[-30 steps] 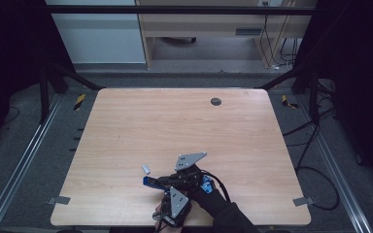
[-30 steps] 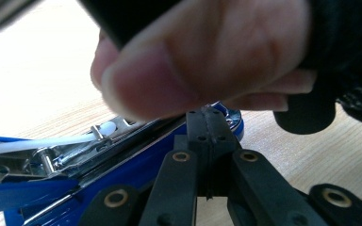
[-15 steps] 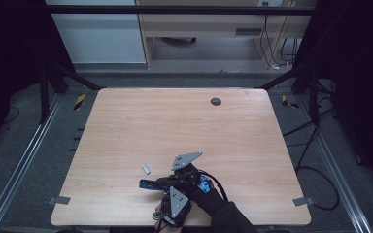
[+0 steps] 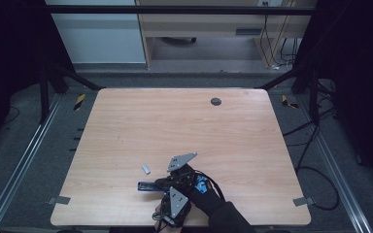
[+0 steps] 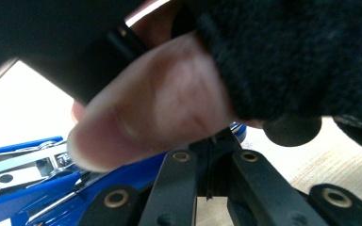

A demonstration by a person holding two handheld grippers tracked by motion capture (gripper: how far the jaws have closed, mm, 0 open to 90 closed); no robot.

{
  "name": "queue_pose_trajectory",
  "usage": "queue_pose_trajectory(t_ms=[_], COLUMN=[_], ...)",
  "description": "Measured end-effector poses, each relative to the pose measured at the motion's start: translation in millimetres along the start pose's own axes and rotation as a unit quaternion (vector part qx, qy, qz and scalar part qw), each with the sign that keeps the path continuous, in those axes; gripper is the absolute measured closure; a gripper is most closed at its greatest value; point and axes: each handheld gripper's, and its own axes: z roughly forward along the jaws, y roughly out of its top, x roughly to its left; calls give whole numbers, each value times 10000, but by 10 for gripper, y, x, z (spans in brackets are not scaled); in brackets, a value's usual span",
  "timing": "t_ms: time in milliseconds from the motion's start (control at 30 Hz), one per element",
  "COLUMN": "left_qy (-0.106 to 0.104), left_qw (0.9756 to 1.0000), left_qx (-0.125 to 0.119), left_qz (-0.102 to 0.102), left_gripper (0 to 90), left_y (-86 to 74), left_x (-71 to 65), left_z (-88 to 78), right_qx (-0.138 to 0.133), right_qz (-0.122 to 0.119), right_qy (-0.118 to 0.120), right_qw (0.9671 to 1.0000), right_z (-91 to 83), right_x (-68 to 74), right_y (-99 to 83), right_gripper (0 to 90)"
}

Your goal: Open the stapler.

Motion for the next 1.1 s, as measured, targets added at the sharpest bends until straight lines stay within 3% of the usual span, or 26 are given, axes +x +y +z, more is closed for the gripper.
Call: queue_pose_trajectory(t_ms=[200,733,933,1033,1100], left_qy=[6,-40,-113,-226,-296], left_qw=[10000,10000,9999,9997,9995], left_qx=[19,1,28,4,5], left_qz=[41,-54,-104,-104,-122], left_gripper=[898,896,854,840,839], left_y=[0,-1,4,10,15], left_x=[1,15,36,56,65], left_z=[-3,-3,-5,-9,-12], right_qx=[355,443,-53,-398,-668], right_qz=[-93,10,81,149,194], right_qy=[-122,-76,-302,-595,-821], right_qw=[9993,9990,9995,9973,9942], right_z=[63,66,-130,-275,-385], right_x=[11,-9,-43,-82,-108], right_y=[0,23,8,-10,-30], right_gripper=[900,891,823,766,714])
